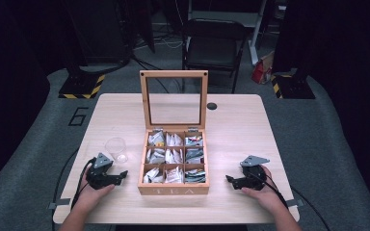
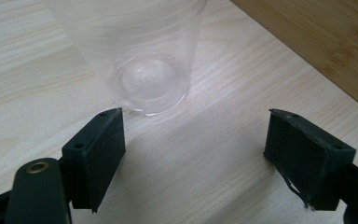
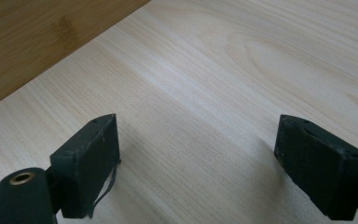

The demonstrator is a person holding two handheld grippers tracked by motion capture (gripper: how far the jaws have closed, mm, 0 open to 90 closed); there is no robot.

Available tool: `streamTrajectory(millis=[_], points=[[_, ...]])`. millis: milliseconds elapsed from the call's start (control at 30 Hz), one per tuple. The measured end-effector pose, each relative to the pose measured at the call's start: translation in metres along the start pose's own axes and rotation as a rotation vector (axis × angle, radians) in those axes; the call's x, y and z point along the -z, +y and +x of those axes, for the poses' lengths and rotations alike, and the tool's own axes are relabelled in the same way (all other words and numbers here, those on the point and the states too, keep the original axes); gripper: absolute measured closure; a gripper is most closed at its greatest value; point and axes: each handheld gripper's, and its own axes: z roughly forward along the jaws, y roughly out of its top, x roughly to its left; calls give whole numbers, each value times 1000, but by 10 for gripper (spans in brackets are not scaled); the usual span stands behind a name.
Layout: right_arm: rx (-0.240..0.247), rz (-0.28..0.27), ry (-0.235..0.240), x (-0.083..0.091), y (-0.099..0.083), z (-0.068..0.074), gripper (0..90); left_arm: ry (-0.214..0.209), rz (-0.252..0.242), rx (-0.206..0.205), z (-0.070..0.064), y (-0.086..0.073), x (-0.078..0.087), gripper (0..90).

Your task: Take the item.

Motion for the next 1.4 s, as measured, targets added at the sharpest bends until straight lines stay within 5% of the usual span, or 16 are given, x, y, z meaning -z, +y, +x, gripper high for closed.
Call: streamTrajectory(millis=[1233,1400], points=[[-1,0,0,0,0,0,133,2,23,31,1,2,3,233],[-1,0,0,0,0,0,133,1,39,6,-1,5,8,239]])
